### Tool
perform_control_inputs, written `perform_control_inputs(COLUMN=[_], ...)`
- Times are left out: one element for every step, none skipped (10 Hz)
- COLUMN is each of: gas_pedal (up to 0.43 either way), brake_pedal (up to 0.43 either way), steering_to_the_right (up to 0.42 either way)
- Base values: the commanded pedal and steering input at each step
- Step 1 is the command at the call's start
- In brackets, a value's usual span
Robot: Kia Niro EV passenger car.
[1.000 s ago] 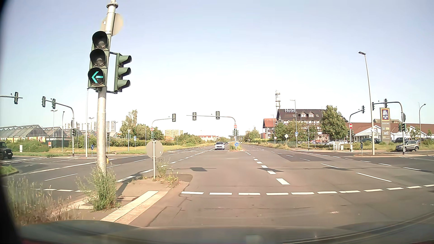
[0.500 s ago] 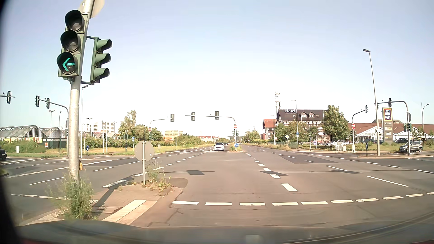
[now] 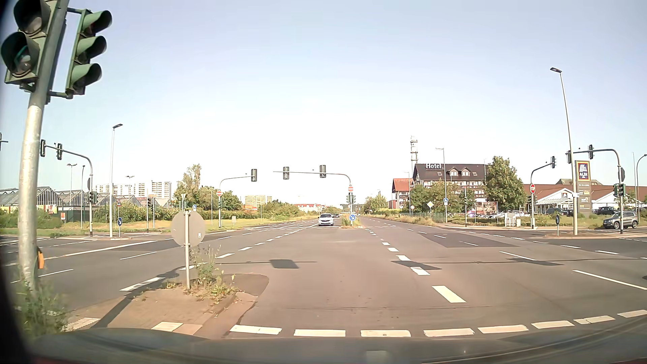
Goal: Follow the waypoints while adhering to traffic rules and regulations
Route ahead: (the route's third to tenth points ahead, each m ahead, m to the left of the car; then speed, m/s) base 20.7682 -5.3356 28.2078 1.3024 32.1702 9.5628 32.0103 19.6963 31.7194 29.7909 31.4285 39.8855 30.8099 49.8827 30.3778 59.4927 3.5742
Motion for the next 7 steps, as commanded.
perform_control_inputs(gas_pedal=[0.331,0.331,0.331,0.331,0.331,0.331,0.331], brake_pedal=[0.030,0.030,0.030,0.030,0.030,0.030,0.030], steering_to_the_right=[0.000,0.000,0.000,0.000,0.000,0.000,-0.002])
